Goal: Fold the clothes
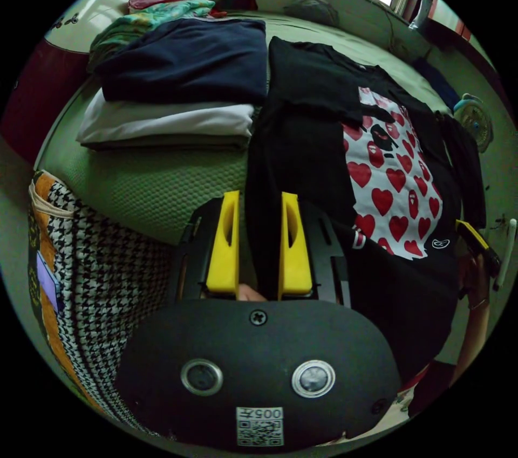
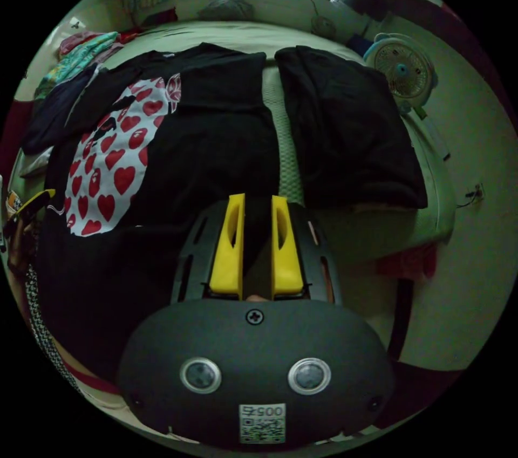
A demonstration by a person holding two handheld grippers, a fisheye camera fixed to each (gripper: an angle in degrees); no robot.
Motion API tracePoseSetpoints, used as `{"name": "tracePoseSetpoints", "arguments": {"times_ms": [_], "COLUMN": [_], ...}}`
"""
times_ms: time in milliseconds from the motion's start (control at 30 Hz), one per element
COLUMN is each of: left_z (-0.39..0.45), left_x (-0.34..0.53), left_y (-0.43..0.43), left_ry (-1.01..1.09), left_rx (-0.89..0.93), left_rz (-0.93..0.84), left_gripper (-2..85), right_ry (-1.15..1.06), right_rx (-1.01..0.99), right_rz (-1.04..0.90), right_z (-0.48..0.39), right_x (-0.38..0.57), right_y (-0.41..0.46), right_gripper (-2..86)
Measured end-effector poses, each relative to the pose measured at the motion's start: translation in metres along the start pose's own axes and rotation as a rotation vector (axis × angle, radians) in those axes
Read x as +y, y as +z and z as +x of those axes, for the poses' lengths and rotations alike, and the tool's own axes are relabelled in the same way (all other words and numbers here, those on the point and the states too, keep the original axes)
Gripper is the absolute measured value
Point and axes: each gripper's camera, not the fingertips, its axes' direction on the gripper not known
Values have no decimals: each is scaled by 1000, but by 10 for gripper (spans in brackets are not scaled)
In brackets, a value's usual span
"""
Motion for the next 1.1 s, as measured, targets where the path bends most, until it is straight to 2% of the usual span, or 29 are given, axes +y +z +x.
{"name": "tracePoseSetpoints", "arguments": {"times_ms": [167, 267, 433, 567, 800, 967, 1100], "left_z": [-1, -2, -10, -25, -39, -39, -49], "left_x": [1, 2, 1, -9, -69, -102, -87], "left_y": [-9, -14, -28, -64, -109, -102, -101], "left_ry": [24, 77, 101, 103, 121, 121, 115], "left_rx": [-20, 63, 63, 155, 147, 128, 72], "left_rz": [-22, -51, -57, 69, 232, 185, 186], "left_gripper": [97, 51, 33, 26, 30, 53, 83], "right_ry": [-28, 16, 56, 80, 67, 87, 84], "right_rx": [-3, -26, -67, -108, -9, 37, -13], "right_rz": [37, 44, 73, 186, 359, 285, 244], "right_z": [6, 16, 39, 57, 67, 65, 74], "right_x": [22, 34, 47, 43, -11, -45, -24], "right_y": [-5, -8, -21, -46, -66, -43, -34], "right_gripper": [-6, -13, -15, -16, -16, -12, 5]}}
